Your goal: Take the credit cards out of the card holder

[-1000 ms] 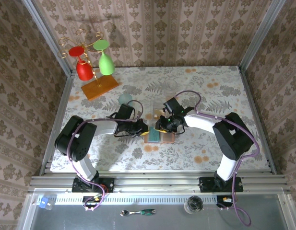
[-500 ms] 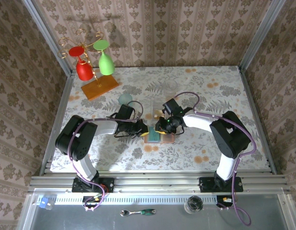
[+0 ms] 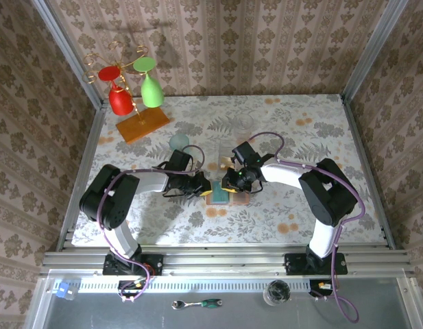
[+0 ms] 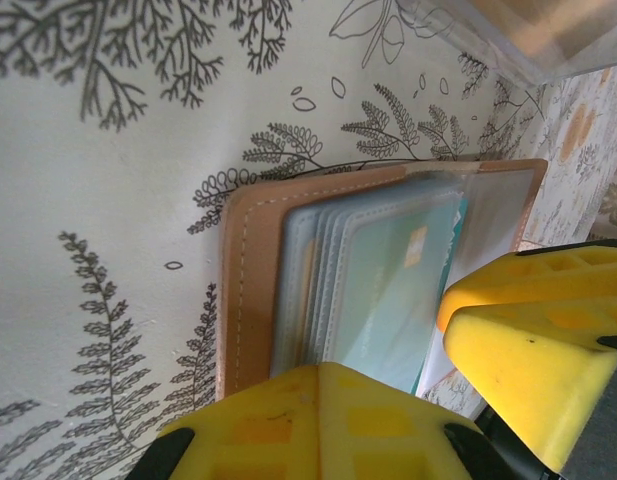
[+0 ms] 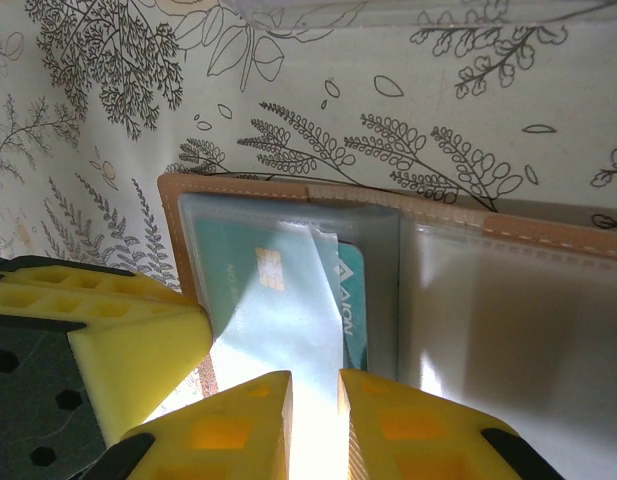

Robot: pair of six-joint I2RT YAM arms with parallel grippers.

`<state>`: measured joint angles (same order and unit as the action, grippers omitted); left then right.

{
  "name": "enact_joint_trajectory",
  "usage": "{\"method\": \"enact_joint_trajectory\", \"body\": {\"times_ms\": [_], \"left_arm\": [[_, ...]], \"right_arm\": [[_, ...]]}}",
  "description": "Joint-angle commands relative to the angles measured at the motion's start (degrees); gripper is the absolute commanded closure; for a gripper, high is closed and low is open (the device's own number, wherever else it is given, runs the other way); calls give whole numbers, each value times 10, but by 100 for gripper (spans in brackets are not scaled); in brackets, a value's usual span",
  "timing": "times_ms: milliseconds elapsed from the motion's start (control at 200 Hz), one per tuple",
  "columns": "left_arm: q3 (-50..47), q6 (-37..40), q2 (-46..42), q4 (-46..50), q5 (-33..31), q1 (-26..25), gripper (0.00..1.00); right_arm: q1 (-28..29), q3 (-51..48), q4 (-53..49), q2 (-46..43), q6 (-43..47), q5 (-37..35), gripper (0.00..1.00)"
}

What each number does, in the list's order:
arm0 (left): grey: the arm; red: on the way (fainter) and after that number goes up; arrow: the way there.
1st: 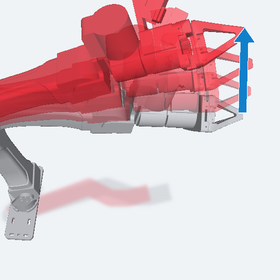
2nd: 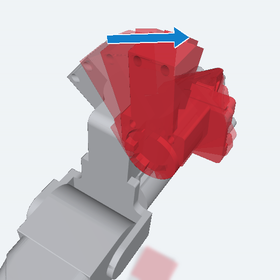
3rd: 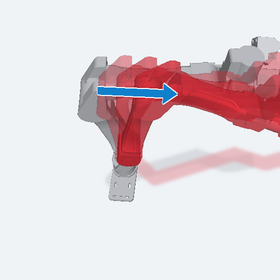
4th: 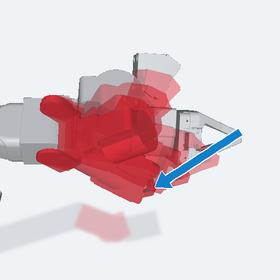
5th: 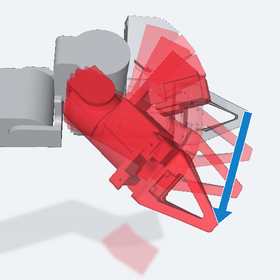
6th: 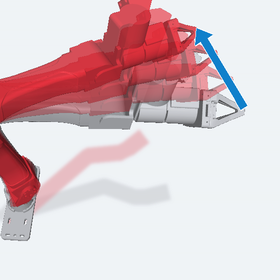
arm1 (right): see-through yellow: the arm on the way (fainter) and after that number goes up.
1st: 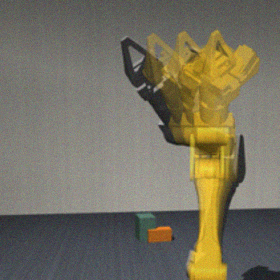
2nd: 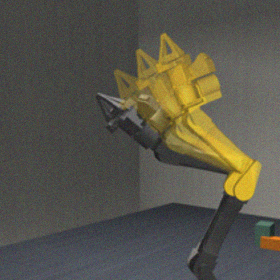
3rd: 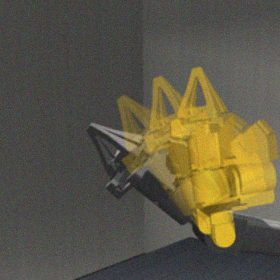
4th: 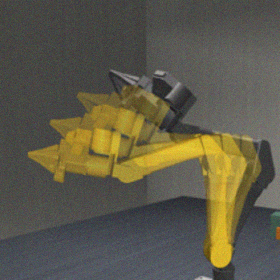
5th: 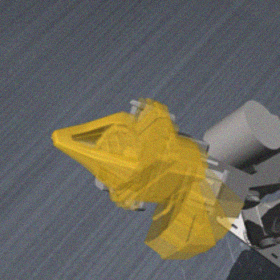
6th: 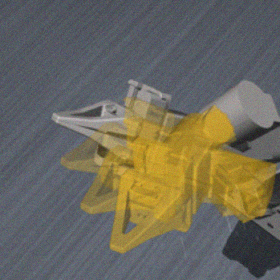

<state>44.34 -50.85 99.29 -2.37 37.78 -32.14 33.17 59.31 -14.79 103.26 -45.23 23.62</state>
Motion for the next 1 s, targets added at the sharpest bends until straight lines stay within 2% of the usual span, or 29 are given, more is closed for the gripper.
{"method": "enact_joint_trajectory", "body": {"times_ms": [0, 595, 880, 995], "left_arm": [[8, 14, 13, 19, 2, 6, 93], [10, 16, 13, 22, 3, 7, 93], [12, 16, 12, 23, 3, 8, 93], [14, 17, 13, 23, 3, 8, 93]], "right_arm": [[3, 16, -15, 11, 1, -5, 80], [3, 25, -53, -4, 21, -45, 79], [3, 18, -37, -16, 20, -34, 80], [3, 13, -20, -17, 16, -23, 83]]}}
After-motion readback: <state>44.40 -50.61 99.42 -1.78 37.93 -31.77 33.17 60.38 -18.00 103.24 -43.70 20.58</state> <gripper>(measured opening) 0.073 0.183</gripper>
